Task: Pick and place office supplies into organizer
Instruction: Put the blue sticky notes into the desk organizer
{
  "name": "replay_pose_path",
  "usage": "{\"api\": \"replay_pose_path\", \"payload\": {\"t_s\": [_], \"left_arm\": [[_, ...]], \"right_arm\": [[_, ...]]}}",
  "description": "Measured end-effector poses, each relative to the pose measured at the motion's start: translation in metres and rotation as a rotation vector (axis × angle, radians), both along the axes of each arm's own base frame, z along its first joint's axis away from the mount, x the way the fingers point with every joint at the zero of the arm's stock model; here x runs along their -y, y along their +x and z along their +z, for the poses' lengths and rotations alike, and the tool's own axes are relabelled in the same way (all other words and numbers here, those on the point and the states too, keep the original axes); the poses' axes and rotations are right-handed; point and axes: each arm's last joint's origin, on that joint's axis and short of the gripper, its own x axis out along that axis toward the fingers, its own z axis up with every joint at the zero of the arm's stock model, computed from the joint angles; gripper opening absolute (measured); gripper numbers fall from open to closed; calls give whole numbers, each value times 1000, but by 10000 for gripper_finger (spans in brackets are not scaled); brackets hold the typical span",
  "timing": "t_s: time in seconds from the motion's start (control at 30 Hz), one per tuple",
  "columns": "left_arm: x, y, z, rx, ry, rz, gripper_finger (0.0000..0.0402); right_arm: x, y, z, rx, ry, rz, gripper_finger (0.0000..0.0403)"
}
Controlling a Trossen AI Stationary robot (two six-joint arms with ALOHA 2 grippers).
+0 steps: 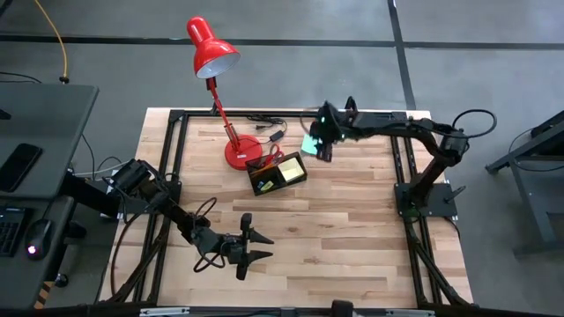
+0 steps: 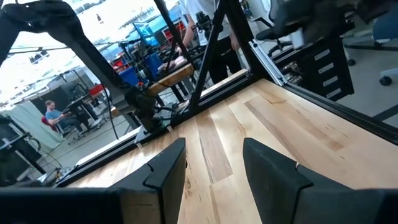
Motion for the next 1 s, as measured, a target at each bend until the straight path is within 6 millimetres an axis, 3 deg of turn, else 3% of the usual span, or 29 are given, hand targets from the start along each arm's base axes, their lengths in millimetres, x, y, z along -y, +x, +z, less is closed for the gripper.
{"api": "replay_pose_path", "payload": {"t_s": [0.1, 0.23, 0.5, 0.63, 1.0], "left_arm": [[0, 0, 0, 1, 0, 0, 152], [0, 0, 0, 1, -1, 0, 152], [0, 0, 1, 5, -2, 0, 152], [0, 0, 1, 6, 1, 0, 152], [0, 0, 0, -2, 5, 0, 152]], "right_arm": [[21, -6, 14, 80, 76, -3, 237], [47, -19, 19, 173, 199, -37, 255], [90, -33, -5, 171, 443, -160, 256], [104, -26, -19, 117, 491, -197, 256], [118, 23, -44, -102, 453, -167, 256]]}}
